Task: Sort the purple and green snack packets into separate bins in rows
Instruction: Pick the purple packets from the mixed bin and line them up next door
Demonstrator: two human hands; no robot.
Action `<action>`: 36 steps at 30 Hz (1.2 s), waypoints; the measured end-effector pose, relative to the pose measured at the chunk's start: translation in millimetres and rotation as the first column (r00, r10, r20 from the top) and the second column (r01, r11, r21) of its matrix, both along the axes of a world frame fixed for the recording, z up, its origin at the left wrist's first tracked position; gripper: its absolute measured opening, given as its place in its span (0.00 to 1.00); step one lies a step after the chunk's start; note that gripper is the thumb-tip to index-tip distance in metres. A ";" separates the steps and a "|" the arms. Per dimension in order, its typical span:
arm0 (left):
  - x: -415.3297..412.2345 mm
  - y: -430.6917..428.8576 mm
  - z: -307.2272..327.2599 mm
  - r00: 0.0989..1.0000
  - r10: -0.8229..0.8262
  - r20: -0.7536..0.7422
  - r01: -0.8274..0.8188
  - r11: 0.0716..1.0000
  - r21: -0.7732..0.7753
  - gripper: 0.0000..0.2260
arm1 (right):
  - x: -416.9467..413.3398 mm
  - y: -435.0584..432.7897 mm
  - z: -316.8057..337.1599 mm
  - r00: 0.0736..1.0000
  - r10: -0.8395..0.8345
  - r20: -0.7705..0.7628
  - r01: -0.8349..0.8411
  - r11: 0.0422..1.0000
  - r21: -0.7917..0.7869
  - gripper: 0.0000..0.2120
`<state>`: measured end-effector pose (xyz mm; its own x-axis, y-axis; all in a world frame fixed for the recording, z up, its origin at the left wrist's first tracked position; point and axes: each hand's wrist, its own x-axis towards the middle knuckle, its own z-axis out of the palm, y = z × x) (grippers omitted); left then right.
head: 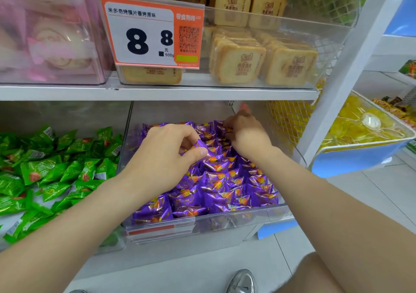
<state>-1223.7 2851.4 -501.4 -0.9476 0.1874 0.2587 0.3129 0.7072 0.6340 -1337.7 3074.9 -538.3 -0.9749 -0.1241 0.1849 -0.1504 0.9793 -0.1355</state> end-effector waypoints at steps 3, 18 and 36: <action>-1.6 -1.4 -1.0 1.000 0.000 0.008 0.000 1.000 -0.013 0.09 | -3.1 0.0 -3.4 1.000 -0.004 0.005 0.004 1.000 0.021 0.21; 5.1 -3.2 0.6 0.999 -0.038 0.020 0.038 0.999 -0.011 0.07 | 8.3 12.0 -4.5 1.000 0.011 -0.025 -0.013 0.998 -0.058 0.11; 7.7 -3.5 5.7 0.999 -0.039 0.031 0.040 0.999 -0.008 0.07 | 2.2 12.5 -2.7 0.997 0.069 -0.024 -0.071 0.995 -0.072 0.19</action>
